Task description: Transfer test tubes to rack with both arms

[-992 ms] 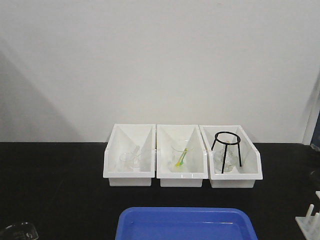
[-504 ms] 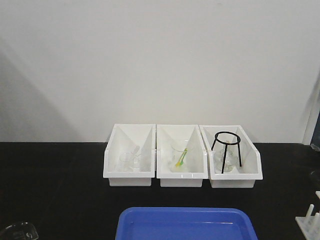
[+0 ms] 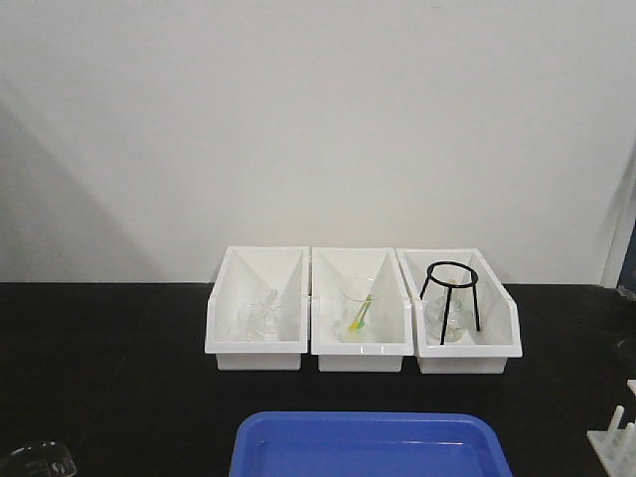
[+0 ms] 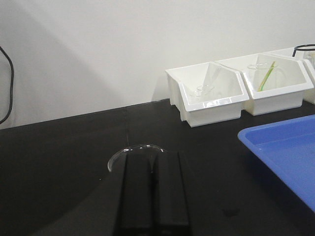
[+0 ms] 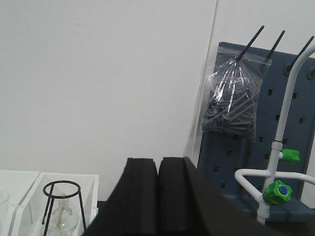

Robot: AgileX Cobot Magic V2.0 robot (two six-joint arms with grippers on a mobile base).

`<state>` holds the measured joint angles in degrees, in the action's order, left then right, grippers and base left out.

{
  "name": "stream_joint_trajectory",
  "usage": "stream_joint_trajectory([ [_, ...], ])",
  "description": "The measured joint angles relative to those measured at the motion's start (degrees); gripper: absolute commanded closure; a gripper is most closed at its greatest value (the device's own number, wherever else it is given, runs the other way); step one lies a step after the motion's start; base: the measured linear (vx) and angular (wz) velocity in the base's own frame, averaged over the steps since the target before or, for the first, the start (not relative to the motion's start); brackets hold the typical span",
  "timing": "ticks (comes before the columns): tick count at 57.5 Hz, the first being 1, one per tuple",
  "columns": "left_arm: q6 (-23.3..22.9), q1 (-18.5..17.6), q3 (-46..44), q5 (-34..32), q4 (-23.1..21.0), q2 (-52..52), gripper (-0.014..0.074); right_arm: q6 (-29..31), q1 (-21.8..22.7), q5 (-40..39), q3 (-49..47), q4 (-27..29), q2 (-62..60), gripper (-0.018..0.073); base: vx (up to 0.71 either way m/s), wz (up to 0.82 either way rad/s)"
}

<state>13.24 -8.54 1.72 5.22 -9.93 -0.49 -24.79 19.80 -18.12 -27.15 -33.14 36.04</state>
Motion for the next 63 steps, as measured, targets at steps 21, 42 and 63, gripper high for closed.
stream_joint_trajectory([
  [21, 0.0, 0.0, 0.0, 0.0, 0.0, 0.0, 0.0617, 0.0, 0.0, 0.0, 0.0, 0.0, 0.0, 0.0566, 0.00, 0.00],
  [42, 0.0, 0.0, 0.0, 0.0, 0.0, 0.0, 0.0617, 0.0, 0.0, 0.0, 0.0, 0.0, 0.0, 0.0566, 0.00, 0.00],
  [63, 0.0, 0.0, 0.0, 0.0, 0.0, 0.0, 0.0617, 0.0, 0.0, 0.0, 0.0, 0.0, 0.0, 0.0566, 0.00, 0.00],
])
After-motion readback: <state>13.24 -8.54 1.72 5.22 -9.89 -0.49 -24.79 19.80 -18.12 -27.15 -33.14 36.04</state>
